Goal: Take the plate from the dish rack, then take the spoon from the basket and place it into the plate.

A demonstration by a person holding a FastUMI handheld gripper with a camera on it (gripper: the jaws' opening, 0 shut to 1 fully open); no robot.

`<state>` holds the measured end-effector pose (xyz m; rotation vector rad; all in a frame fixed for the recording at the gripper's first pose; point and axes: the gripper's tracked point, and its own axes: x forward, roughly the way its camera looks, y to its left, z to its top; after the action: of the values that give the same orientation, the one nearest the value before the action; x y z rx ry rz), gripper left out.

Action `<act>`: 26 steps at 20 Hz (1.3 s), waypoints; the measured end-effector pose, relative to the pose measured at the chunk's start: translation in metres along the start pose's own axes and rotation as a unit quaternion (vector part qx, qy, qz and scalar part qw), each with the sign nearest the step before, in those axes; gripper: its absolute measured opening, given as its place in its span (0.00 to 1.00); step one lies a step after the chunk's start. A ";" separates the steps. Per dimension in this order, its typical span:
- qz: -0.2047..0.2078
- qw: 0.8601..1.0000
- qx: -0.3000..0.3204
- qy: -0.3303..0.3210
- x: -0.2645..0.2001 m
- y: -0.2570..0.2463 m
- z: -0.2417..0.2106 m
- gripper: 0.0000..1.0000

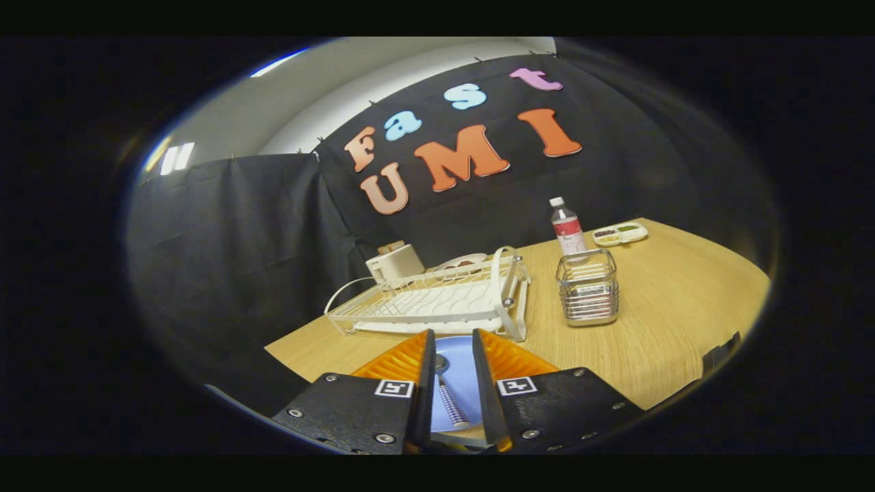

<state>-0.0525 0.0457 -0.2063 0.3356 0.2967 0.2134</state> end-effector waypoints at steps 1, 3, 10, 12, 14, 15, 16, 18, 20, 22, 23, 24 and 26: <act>-0.008 1.000 -0.008 -0.012 -0.001 0.000 0.010 0.32; -0.022 0.999 -0.029 -0.040 -0.005 0.004 0.033 0.43; -0.084 0.982 -0.115 -0.125 -0.024 0.016 0.108 0.77; -0.098 0.976 -0.126 -0.148 -0.031 0.021 0.126 0.82; -0.113 0.970 -0.139 -0.165 -0.037 0.023 0.140 0.86; -0.118 0.967 -0.145 -0.173 -0.041 0.025 0.146 0.87; -0.122 0.964 -0.150 -0.182 -0.043 0.027 0.151 0.89; -0.128 0.961 -0.158 -0.190 -0.046 0.029 0.157 0.90; -0.140 0.957 -0.166 -0.192 -0.048 0.026 0.159 0.91; -0.153 0.952 -0.172 -0.201 -0.052 0.025 0.166 0.91; -0.159 0.950 -0.174 -0.204 -0.053 0.024 0.167 0.91; -0.164 0.948 -0.176 -0.207 -0.053 0.024 0.169 0.91; -0.172 0.947 -0.176 -0.207 -0.052 0.022 0.168 0.91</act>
<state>-0.0504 0.0035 -0.0341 -0.0340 -0.1039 -0.1498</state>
